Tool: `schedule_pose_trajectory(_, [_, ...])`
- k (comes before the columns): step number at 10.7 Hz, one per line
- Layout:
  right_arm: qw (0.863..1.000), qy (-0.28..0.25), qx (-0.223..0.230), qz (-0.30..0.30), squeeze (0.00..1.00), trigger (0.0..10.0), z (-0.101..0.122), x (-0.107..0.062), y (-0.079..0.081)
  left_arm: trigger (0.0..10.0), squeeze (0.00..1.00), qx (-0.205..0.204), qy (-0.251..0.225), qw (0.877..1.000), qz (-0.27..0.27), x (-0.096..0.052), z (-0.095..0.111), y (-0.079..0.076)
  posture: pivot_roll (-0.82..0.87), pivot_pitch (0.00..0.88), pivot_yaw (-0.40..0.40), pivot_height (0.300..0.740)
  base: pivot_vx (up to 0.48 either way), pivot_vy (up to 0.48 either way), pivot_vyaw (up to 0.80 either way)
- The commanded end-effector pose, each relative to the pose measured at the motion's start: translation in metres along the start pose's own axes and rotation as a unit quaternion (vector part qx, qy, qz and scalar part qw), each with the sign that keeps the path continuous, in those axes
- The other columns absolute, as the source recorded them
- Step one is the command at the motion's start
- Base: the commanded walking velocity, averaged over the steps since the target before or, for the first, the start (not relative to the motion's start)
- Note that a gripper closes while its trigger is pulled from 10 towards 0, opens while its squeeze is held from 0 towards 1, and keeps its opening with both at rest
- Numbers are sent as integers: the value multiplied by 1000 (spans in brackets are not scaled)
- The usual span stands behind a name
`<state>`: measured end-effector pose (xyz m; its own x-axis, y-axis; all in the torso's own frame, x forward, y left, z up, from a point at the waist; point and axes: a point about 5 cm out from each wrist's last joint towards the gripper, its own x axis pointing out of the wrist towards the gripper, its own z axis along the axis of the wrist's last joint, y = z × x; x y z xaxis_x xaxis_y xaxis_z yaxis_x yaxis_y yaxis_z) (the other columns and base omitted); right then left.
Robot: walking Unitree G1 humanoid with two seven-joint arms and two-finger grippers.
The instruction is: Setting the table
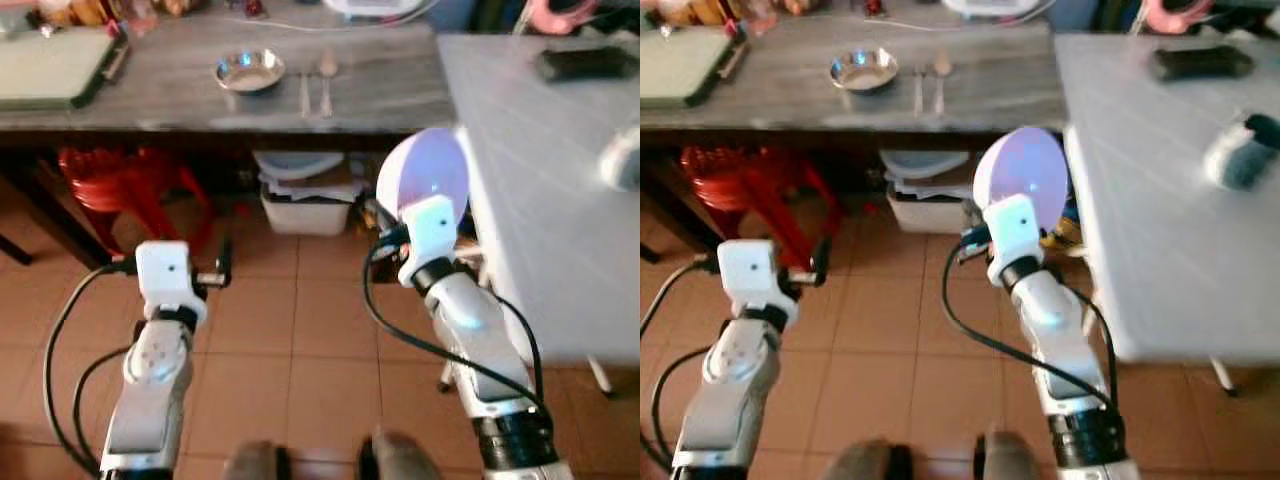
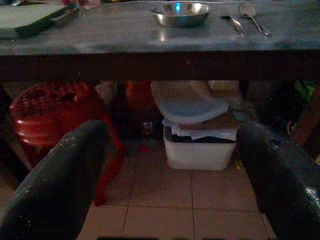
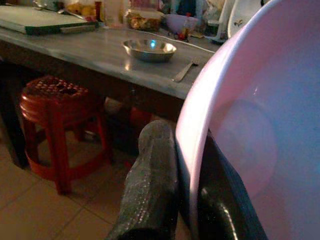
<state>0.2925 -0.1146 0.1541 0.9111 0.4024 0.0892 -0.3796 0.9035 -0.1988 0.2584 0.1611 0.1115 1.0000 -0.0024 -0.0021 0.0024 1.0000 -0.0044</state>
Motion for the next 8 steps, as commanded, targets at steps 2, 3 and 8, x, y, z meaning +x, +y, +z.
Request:
schedule_pose_trajectory(2, [1000, -6, -1, -3, 0, 0, 3, -3, -3, 10000, 0, -7, -4, 1000, -2, 3, 1, -4, -8, 137, 57, 740, 461, 0, 0])
schedule_pose_trajectory(3, [1000, -9, 0, 3, 0, 0, 5, -3, -1, 10000, 0, -10, -5, 1000, -2, 4, 1, -5, -11, 135, 58, 740, 424, 0, 0])
schedule_pose_trajectory(8, [1000, -25, -10, 10, 0, 10000, 11, 4, -1, 10000, 0, -5, -19, 1000, -1, 7, 8, -6, -6, 131, 61, 740, 399, 264, 0])
